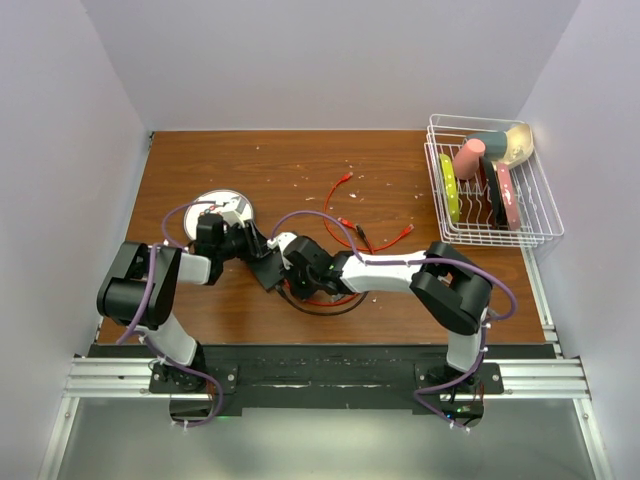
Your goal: Insert the plug into the switch port
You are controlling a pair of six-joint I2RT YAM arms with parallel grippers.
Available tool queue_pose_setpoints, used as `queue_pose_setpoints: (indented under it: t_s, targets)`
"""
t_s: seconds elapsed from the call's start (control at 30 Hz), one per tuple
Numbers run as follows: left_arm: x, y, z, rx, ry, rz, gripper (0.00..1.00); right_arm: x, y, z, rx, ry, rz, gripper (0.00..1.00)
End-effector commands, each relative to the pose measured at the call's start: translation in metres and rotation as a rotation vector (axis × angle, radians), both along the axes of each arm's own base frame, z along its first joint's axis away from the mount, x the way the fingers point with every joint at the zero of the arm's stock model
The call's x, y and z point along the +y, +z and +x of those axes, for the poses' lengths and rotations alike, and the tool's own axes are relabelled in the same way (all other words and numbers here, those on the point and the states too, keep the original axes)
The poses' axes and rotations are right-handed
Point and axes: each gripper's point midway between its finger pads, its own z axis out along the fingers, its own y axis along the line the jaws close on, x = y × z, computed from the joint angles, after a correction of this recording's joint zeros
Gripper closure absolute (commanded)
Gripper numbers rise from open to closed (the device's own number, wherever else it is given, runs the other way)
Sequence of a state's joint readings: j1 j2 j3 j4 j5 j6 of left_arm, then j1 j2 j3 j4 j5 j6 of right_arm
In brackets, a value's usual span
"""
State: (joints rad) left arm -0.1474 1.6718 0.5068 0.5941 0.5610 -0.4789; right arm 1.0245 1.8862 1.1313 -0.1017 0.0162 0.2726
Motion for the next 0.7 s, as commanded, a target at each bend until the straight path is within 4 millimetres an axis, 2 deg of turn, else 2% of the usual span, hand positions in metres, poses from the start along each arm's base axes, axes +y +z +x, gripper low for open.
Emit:
queue_pose_setpoints:
  t_s: [0.0, 0.07, 0.37, 0.67]
  targets:
    - [-0.032, -0.037, -0.078, 0.292, -0.153, -0.053, 0.94, 0.051, 0.076, 0.065, -0.239, -0.066, 0.264, 1.0]
    - [-0.033, -0.036, -0.08, 0.293, -0.159, -0.054, 0.99, 0.055, 0.083, 0.066, -0.256, -0.046, 0.281, 1.0]
    - [-0.036, -0.036, -0.088, 0.309, -0.176, -0.061, 1.0, 0.058, 0.102, 0.077, -0.324, 0.006, 0.283, 1.0]
    - [-0.038, -0.038, -0.091, 0.315, -0.189, -0.059, 1.0, 0.064, 0.098, 0.082, -0.357, 0.107, 0.225, 1.0]
